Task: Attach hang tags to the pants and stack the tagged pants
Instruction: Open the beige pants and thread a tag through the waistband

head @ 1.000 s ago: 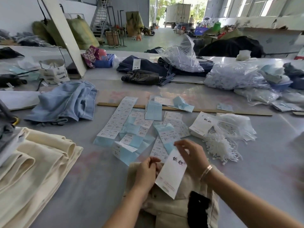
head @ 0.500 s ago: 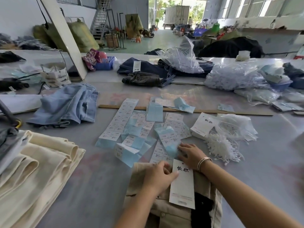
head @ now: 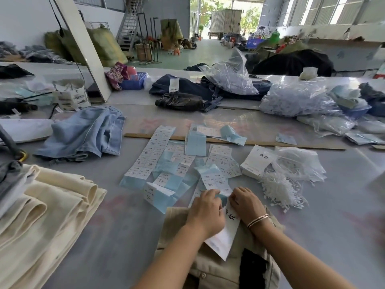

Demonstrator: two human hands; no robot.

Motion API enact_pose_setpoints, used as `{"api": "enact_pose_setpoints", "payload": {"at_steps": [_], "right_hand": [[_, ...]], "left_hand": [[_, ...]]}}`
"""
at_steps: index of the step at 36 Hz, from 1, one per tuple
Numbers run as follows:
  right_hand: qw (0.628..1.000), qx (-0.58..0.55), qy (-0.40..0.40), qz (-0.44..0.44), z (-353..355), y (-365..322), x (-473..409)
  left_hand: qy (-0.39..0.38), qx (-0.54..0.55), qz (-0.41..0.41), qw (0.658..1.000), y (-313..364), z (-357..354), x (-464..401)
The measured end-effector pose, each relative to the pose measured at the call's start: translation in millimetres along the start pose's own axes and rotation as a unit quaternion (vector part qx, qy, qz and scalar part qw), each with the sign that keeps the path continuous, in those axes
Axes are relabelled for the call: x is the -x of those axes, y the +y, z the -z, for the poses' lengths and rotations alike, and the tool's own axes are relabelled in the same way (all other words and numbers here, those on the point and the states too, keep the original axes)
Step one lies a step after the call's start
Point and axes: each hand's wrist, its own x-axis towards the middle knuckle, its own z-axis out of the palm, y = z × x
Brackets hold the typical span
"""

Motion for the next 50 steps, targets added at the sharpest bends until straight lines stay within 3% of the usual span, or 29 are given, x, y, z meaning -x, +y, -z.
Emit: {"api": "enact_pose_setpoints", "payload": {"at_steps": [4,12,20,24,29,35,40,43,44,45,46,47,50], "right_hand": [[1.0,-0.024,-0.013,-0.008,0,0,0],[0.997,-0.068,-0.021,0.018,0,0,4],[0.997,-0.079,-0.015,-0.01,1,-1,2],[0.991,-0.121,-0.006,-0.057,2,-3,-1],[0.958,-0.235,-0.031,-0.163,9,-4,-8],[0.834,-0.448,0.05,-0.316,10,4,-13],[0.714,-0.584,0.15,-0.356,19,26,-2],[0.604,-0.659,0.23,-0.385,25,42,12],[0.539,-0.708,0.245,-0.386,26,42,16],[0.497,-0.736,0.256,-0.382,29,37,20],[0.477,-0.751,0.26,-0.375,34,28,22],[0.483,-0.749,0.269,-0.365,38,20,25],[0.532,-0.728,0.278,-0.332,52,1,39]], "left_hand": [[-0.082,-0.002,-0.027,0.996,-16,-13,-3],[-0.036,0.007,-0.004,0.999,-17,-23,0],[-0.043,0.003,-0.004,0.999,-16,-23,-1],[-0.039,0.007,-0.002,0.999,-17,-25,-1],[-0.038,0.005,-0.005,0.999,-16,-26,-2],[-0.04,0.001,-0.007,0.999,-17,-26,-3],[-0.049,0.063,0.026,0.996,-21,-25,-7],[-0.059,0.154,0.072,0.984,-22,-18,-11],[-0.056,0.229,0.096,0.967,-21,-15,-11],[-0.044,0.315,0.117,0.941,-21,-12,-11],[-0.021,0.389,0.134,0.911,-19,-6,-10],[0.018,0.449,0.155,0.88,-18,-3,-9],[0.142,0.565,0.202,0.788,-20,5,-2]]}}
